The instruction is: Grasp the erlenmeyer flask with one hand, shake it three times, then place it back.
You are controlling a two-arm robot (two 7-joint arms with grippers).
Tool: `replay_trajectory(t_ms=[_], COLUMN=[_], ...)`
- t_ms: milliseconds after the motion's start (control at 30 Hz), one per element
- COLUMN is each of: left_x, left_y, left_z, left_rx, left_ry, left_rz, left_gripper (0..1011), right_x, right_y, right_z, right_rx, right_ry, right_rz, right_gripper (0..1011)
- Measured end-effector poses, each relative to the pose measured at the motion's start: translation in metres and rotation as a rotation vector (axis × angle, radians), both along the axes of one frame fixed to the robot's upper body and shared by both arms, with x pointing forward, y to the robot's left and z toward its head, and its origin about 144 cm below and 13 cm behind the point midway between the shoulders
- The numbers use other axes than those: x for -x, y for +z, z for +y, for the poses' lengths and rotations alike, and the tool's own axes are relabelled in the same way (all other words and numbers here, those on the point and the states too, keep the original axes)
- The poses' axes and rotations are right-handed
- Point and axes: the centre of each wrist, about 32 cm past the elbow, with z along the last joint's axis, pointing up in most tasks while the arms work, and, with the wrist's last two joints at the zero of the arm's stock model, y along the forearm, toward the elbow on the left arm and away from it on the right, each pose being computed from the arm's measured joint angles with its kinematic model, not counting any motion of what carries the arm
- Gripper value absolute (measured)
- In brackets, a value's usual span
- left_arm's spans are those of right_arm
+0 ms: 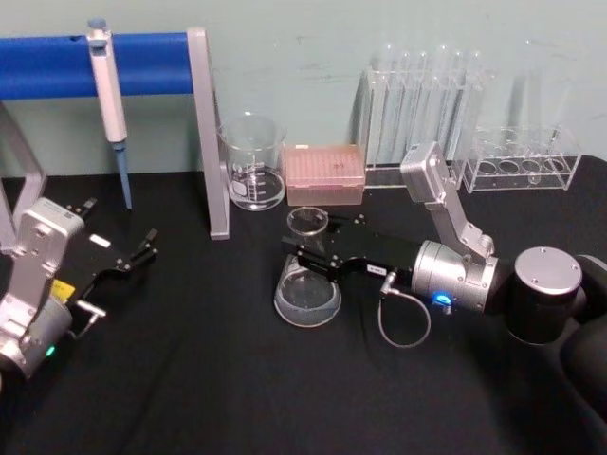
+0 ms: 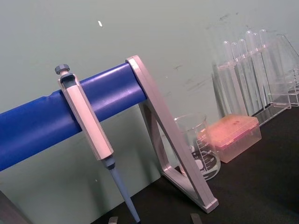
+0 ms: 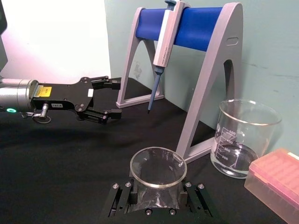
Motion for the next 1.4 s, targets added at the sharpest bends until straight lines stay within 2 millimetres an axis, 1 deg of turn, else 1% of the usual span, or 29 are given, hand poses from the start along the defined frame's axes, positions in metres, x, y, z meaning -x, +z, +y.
replay_trajectory(t_ms=[167, 233, 300, 367, 400, 467, 533, 567, 700, 800, 1167, 1400], left_x=[0.000, 0.000, 0.000, 0.000, 0.000, 0.000, 0.000, 0.000, 0.000, 0.000, 0.000, 0.000], left_y=[0.000, 0.000, 0.000, 0.000, 0.000, 0.000, 0.000, 0.000, 0.000, 0.000, 0.000, 0.000], left_z=[0.000, 0.000, 0.000, 0.000, 0.000, 0.000, 0.000, 0.000, 0.000, 0.000, 0.000, 0.000], left_rx=[0.000, 0.000, 0.000, 0.000, 0.000, 0.000, 0.000, 0.000, 0.000, 0.000, 0.000, 0.000], left_ry=[0.000, 0.000, 0.000, 0.000, 0.000, 0.000, 0.000, 0.000, 0.000, 0.000, 0.000, 0.000], left_rz=[0.000, 0.000, 0.000, 0.000, 0.000, 0.000, 0.000, 0.000, 0.000, 0.000, 0.000, 0.000], left_gripper=[1001, 1001, 1001, 1001, 1001, 1001, 1001, 1001, 1001, 1001, 1001, 1001], right_x=[0.000, 0.000, 0.000, 0.000, 0.000, 0.000, 0.000, 0.000, 0.000, 0.000, 0.000, 0.009], right_y=[0.000, 0.000, 0.000, 0.000, 0.000, 0.000, 0.000, 0.000, 0.000, 0.000, 0.000, 0.003], right_z=[0.000, 0.000, 0.000, 0.000, 0.000, 0.000, 0.000, 0.000, 0.000, 0.000, -0.001, -0.012], right_rx=[-0.001, -0.001, -0.001, -0.002, -0.002, -0.002, -0.003, -0.003, -0.003, -0.003, -0.005, -0.015], right_ry=[0.000, -0.001, -0.001, -0.001, -0.001, -0.001, -0.001, -0.001, -0.001, -0.001, -0.001, 0.004], right_rz=[0.000, 0.000, 0.000, 0.000, 0.000, 0.000, 0.000, 0.000, 0.001, 0.001, 0.002, -0.001], right_gripper=[457, 498, 557, 638, 656, 738, 768, 815, 937, 997, 1000, 1000])
